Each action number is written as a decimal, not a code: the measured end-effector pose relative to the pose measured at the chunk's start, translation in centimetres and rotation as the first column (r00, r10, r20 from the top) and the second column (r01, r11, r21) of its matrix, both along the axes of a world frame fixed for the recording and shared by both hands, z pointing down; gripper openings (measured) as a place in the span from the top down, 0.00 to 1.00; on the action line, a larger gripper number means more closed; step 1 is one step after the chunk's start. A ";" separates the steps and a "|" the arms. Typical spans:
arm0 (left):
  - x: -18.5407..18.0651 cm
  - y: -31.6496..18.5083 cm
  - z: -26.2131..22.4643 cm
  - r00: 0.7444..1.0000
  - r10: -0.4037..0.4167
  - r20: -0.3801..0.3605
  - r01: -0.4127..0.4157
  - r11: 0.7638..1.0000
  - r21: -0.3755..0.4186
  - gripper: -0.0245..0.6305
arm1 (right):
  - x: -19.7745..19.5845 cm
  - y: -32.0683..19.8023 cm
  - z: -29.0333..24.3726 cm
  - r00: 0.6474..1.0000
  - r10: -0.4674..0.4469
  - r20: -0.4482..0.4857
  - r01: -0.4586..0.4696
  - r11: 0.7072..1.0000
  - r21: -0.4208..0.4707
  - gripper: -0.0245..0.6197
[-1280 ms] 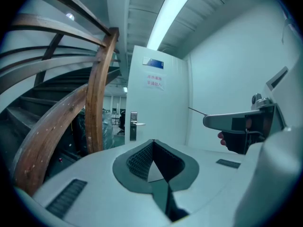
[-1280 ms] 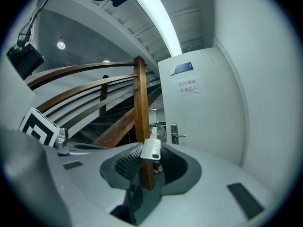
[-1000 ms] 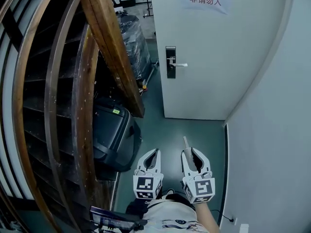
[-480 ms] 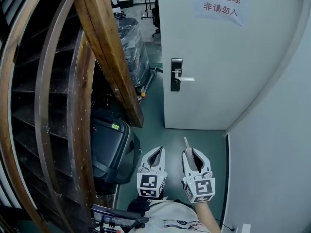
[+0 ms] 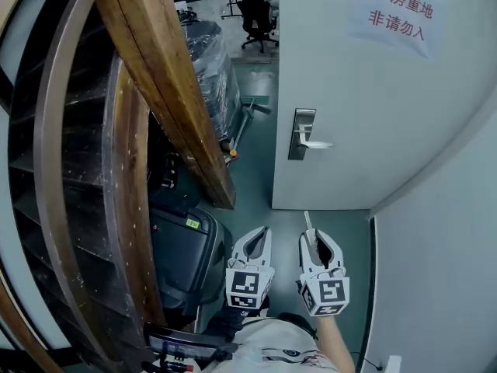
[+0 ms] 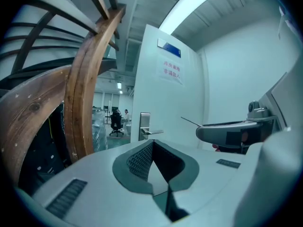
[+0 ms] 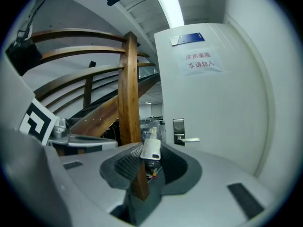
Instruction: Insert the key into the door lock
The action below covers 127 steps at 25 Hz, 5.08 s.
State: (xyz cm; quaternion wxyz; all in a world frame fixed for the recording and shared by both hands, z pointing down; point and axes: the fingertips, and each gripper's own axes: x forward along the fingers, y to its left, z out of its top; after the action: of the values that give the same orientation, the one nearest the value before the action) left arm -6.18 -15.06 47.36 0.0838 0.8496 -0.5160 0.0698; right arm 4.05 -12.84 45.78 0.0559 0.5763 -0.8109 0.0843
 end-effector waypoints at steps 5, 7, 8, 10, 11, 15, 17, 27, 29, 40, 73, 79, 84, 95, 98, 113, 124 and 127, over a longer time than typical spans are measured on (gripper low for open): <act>-0.7 -4.0 0.9 1.000 0.006 0.003 -0.006 1.000 -0.015 0.96 | -0.9 -3.7 1.9 1.000 0.011 -0.020 -0.012 0.999 -0.048 0.78; -1.0 -5.1 1.6 1.000 -0.002 0.007 0.002 1.000 -0.025 0.96 | -1.0 -5.0 2.9 1.000 0.009 -0.019 -0.011 0.997 -0.072 0.78; -1.1 -5.6 2.0 1.000 -0.008 0.009 0.008 1.000 -0.029 0.96 | -1.0 -5.7 3.4 1.000 0.010 -0.017 -0.011 0.997 -0.081 0.78; -1.2 -6.6 2.6 1.000 -0.022 0.016 0.023 0.999 -0.033 0.96 | -0.7 -7.1 4.2 1.000 0.009 -0.019 -0.011 0.996 -0.093 0.78; -1.3 -7.0 3.0 0.999 -0.030 0.021 0.031 0.999 -0.035 0.96 | -0.6 -7.7 4.6 1.000 0.006 -0.023 -0.008 0.995 -0.096 0.78; -1.7 -8.3 4.9 0.996 -0.082 0.024 0.083 0.995 -0.046 0.96 | 0.0 -10.4 7.1 0.999 -0.021 -0.030 0.017 0.993 -0.114 0.78; -1.8 -9.1 6.3 0.994 -0.108 0.019 0.109 0.993 -0.048 0.96 | 0.4 -12.0 8.9 0.999 -0.030 -0.035 0.025 0.992 -0.125 0.78; -1.6 -11.6 14.5 0.986 -0.164 -0.003 0.164 0.985 -0.061 0.96 | 3.0 -22.5 16.0 0.995 -0.019 -0.095 0.010 0.995 -0.101 0.78; -1.7 -12.1 15.8 0.986 -0.169 -0.004 0.168 0.984 -0.066 0.96 | 3.4 -24.5 16.8 0.994 -0.011 -0.110 0.001 0.996 -0.093 0.78; -1.5 -13.8 18.7 0.985 -0.175 -0.005 0.174 0.980 -0.095 0.96 | 4.6 -31.0 19.0 0.985 -0.002 -0.170 -0.017 0.993 -0.113 0.78; -4.2 -13.6 19.2 0.974 -0.224 0.030 0.226 0.961 -0.157 0.96 | 3.8 -36.6 19.4 0.960 0.204 -0.191 -0.222 0.972 -0.077 0.77; -3.3 -13.0 13.4 0.982 -0.189 0.019 0.189 0.970 -0.150 0.96 | 3.1 -27.0 15.0 0.990 0.090 -0.110 -0.095 0.995 -0.042 0.77; -0.3 -14.8 3.4 0.995 -0.100 -0.021 0.100 0.994 -0.034 0.96 | 3.2 -19.2 4.0 0.997 0.081 -0.013 -0.080 0.995 0.064 0.94; -1.4 -12.5 -4.2 0.995 -0.092 -0.038 0.094 0.994 0.058 0.96 | 2.6 -12.2 -5.4 0.999 -0.026 0.024 0.022 0.989 0.144 0.95; -0.8 -12.7 -5.3 0.997 -0.072 -0.041 0.075 0.993 0.087 0.96 | 2.5 -12.5 -6.5 0.999 -0.030 0.043 0.022 0.987 0.162 0.95; 0.3 -12.4 -6.8 0.998 -0.057 -0.032 0.061 0.990 0.127 0.96 | 1.8 -12.5 -8.0 0.998 -0.065 0.020 0.060 0.979 0.197 0.95; 0.4 -12.3 -6.6 0.998 -0.064 -0.024 0.066 0.990 0.124 0.96 | 2.0 -12.6 -7.5 0.998 -0.061 0.016 0.057 0.980 0.189 0.95; 0.5 -12.3 -6.4 0.998 -0.064 -0.025 0.066 0.991 0.118 0.96 | 2.2 -12.7 -7.0 0.998 -0.053 0.018 0.049 0.983 0.178 0.95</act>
State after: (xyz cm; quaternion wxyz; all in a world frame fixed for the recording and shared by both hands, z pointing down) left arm -5.71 -27.35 40.96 0.0407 0.8366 -0.5457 0.0274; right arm 6.24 -25.55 38.74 -0.0028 0.5570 -0.8303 0.0171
